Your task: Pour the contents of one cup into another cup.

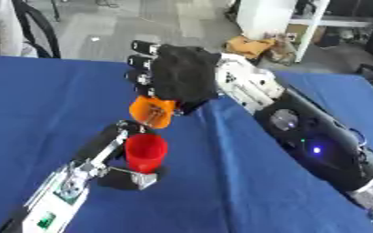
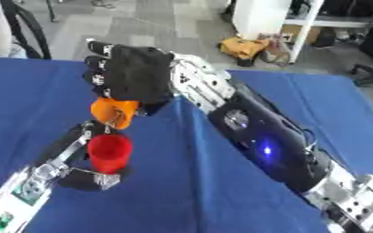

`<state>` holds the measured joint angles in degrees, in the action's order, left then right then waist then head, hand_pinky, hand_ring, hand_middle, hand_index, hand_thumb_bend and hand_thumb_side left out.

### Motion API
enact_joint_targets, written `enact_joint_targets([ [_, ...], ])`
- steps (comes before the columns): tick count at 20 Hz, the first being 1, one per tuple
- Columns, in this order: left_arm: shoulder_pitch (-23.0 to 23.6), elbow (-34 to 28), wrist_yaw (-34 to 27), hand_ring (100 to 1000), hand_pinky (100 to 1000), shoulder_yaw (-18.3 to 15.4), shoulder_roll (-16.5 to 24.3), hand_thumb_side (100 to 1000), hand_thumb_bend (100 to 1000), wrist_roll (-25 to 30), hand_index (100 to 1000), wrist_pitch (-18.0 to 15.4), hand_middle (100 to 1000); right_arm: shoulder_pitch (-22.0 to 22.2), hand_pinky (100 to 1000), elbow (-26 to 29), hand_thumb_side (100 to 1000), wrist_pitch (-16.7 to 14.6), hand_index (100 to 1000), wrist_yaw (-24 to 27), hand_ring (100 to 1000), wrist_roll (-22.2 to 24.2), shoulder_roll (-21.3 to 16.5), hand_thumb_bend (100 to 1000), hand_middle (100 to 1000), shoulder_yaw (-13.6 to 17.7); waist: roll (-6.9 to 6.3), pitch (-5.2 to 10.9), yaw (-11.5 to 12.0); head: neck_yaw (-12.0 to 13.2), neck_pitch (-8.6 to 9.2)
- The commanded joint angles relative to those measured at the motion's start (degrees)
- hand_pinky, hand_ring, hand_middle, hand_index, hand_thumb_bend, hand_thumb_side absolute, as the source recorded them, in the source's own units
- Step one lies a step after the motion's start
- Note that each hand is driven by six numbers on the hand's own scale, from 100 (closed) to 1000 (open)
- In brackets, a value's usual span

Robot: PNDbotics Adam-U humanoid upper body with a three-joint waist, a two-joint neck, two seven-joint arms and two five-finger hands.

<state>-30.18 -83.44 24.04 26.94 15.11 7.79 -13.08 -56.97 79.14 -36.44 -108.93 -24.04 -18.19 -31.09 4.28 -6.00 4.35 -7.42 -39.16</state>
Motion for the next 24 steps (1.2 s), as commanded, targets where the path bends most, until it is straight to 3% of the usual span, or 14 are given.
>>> enact_joint_targets([
  [1, -1.2, -0.5, 0.2, 210, 100, -0.1, 0.2, 320, 335, -0.2, 672, 0.1, 365, -1.5, 633, 0.5, 530, 0.2, 370, -0.5, 593, -0.4, -0.4, 100, 488, 0.8, -0.39, 1.04, 0.1, 0.1, 0.52],
  [17, -1.3, -0.4, 0.6, 208, 100, -0.1, 0.3, 318, 338, -0.3, 671, 0.3, 363, -1.6, 632, 1.4, 511, -0.2, 367, 0.2, 592, -0.6, -0.7, 100, 485, 0.7, -0.34, 1.33, -0.2, 0.3, 0.82],
  [24, -1.1, 0.9, 2.4, 208, 100, -0.7, 0.5, 319, 347, -1.5, 671, 0.0, 362, -0.7, 613, 1.8, 615, 2.7, 375, 5.6, 577, -2.0, -0.8, 100, 476, 3.4, -0.68, 1.14, -0.3, 0.5, 1.09],
])
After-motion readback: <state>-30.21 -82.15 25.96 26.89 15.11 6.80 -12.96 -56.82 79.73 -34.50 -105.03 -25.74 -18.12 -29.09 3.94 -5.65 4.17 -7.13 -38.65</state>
